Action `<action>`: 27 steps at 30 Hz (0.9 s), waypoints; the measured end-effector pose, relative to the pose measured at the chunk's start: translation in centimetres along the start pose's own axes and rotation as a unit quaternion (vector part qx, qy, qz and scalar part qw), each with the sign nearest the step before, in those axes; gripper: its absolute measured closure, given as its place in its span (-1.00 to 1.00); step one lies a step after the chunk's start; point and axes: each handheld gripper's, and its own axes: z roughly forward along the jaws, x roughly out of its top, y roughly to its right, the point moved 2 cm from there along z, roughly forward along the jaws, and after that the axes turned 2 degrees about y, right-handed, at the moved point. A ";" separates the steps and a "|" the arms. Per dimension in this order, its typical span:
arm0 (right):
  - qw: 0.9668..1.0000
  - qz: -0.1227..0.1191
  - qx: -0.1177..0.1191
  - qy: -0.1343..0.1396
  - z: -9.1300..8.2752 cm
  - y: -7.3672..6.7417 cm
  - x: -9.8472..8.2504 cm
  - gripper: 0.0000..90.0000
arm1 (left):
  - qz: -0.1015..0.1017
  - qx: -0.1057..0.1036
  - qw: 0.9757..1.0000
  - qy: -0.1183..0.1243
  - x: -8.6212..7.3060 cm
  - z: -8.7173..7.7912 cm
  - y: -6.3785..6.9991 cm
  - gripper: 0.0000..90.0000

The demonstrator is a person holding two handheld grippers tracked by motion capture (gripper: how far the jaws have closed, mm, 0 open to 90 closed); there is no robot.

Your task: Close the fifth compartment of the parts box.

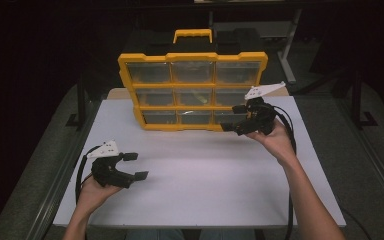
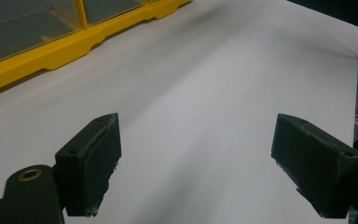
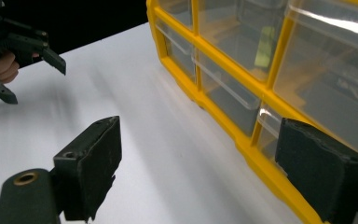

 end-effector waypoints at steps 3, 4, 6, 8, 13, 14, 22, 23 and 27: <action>1.000 0.004 -0.003 0.000 -0.4 0.0 -0.6 -0.70 | 0.000 -0.001 1.000 -0.001 -0.1 0.0 -0.1 -0.65; 1.000 0.004 -0.004 0.000 -0.6 0.1 -0.7 -0.70 | 0.000 -0.001 1.000 0.001 -0.1 0.0 -0.1 -0.65; 1.000 0.006 -0.007 0.003 -1.0 0.1 -1.1 -0.70 | 0.000 0.000 1.000 0.000 -0.2 0.0 -0.1 -0.65; 1.000 0.007 -0.011 0.002 -1.4 0.2 -1.4 -0.70 | 0.002 0.001 1.000 -0.001 -0.2 -0.1 -0.2 -0.65; 1.000 0.005 -0.016 0.000 -2.1 0.2 -2.1 -0.70 | -0.003 0.004 1.000 0.001 -0.2 -0.2 -0.2 -0.65; 1.000 0.003 -0.019 -0.002 -2.2 0.2 -2.2 -0.70 | -0.003 0.004 1.000 0.002 -0.2 -0.2 -0.2 -0.65; 1.000 0.009 -0.029 -0.003 -3.1 0.3 -3.6 -0.70 | 0.000 0.007 1.000 -0.004 -0.3 -0.3 -0.3 -0.65; 0.999 0.013 -0.029 -0.004 -3.2 0.2 -3.8 -0.70 | -0.002 0.008 1.000 -0.004 -0.3 -0.3 -0.3 -0.65; 0.999 0.012 -0.033 -0.005 -3.5 0.2 -4.5 -0.70 | -0.003 0.009 1.000 -0.002 -0.3 -0.4 -0.3 -0.65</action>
